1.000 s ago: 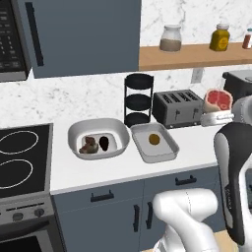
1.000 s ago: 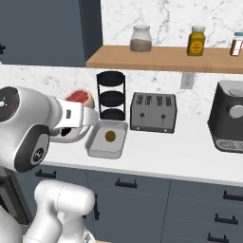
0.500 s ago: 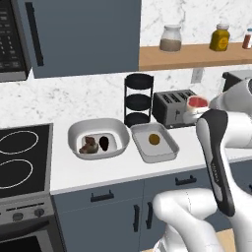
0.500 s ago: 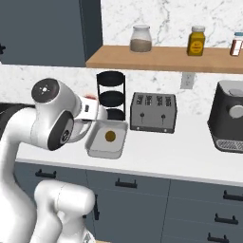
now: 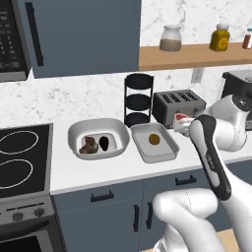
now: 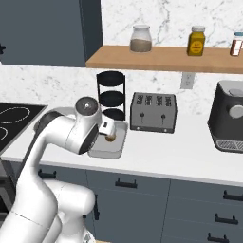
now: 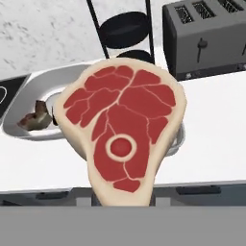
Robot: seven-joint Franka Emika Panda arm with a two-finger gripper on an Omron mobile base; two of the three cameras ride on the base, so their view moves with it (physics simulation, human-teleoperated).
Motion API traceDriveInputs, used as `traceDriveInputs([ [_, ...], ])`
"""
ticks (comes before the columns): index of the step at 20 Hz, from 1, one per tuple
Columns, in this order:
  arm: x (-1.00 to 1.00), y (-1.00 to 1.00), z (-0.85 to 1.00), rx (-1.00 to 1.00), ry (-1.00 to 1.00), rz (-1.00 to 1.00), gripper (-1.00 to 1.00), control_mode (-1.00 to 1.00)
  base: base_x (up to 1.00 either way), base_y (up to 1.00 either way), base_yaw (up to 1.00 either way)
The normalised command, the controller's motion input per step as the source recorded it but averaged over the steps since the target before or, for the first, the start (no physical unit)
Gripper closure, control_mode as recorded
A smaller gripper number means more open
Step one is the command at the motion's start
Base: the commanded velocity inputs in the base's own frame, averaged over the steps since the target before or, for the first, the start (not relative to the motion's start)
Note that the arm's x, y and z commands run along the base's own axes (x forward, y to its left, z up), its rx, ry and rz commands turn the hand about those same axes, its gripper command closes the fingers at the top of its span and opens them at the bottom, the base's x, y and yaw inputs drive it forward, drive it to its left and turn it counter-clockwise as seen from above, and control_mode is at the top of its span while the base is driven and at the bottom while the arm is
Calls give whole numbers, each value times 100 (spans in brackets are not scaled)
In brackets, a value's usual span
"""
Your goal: Place one avocado and one steak in each tupperware on the nearby counter, to pack two identical lunches.
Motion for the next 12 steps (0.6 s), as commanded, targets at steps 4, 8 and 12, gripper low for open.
traceDriveInputs([
  [4, 84, 0, -82, 2, 14, 5, 100, -100, 0, 0, 0],
  [8, 95, 14, -80, -4, 18, 1, 100, -100, 0, 0, 0],
  [12, 97, 19, -64, -10, 12, 0, 100, -100, 0, 0, 0],
])
